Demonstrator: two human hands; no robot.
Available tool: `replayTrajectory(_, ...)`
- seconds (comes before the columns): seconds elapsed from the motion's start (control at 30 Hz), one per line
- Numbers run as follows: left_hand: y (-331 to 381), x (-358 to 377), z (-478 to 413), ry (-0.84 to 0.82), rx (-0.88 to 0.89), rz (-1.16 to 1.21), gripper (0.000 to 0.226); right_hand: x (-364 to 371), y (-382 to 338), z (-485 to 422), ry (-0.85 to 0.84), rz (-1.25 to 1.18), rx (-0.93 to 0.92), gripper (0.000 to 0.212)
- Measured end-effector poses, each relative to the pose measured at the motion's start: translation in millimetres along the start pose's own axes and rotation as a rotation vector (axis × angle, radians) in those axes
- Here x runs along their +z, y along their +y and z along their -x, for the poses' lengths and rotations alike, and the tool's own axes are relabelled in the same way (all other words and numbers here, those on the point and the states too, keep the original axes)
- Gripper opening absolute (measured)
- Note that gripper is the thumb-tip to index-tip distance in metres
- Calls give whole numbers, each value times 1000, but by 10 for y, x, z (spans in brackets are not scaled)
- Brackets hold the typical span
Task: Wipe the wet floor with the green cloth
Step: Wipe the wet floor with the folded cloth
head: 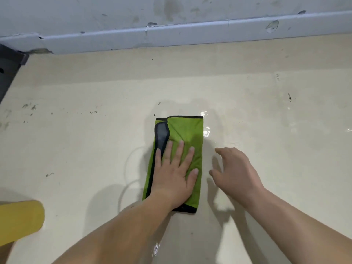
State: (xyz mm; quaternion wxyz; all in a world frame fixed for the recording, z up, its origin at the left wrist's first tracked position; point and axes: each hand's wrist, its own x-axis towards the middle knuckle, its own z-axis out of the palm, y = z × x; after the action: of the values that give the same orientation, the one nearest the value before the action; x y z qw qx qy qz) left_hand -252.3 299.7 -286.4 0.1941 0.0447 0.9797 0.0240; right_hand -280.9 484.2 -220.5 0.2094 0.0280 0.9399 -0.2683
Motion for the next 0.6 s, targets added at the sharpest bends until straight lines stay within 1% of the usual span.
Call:
replayTrajectory(0.03,96,52,162,-26,18,1,67,22,27,63,-15,16,-1,64)
replayTrajectory(0.1,243,206,519,-71,42,-13,68,65,70,231,-37,48,-30,54)
replayTrajectory(0.17,324,310,877,-73,35,23,69,86,88,370,-47,106,-95,42)
replayTrajectory(0.2,329,340,1023,-83,22,55,69,96,100,391,-64,146,-128,40)
replayTrajectory(0.23,333,327,1168,-137,-4,69,69,99,112,423,-89,163,-150,39)
replayTrajectory(0.3,317,216,1383,-313,-69,96,69,93,120,493,-111,145,-154,41)
replayTrajectory(0.37,290,19,1514,-450,-144,167,72,115,98,573,-92,111,-184,49)
replayTrajectory(0.4,270,-63,1594,-476,-178,184,74,126,78,644,-93,109,-206,51)
replayTrajectory(0.47,211,-253,1710,-493,-211,124,79,109,5,763,-142,135,-204,50)
replayTrajectory(0.53,141,-472,1812,-494,-203,29,82,33,-66,889,-204,185,-215,47)
replayTrajectory(0.6,91,-714,1777,-476,-168,-34,80,-69,-35,967,-215,220,-232,47)
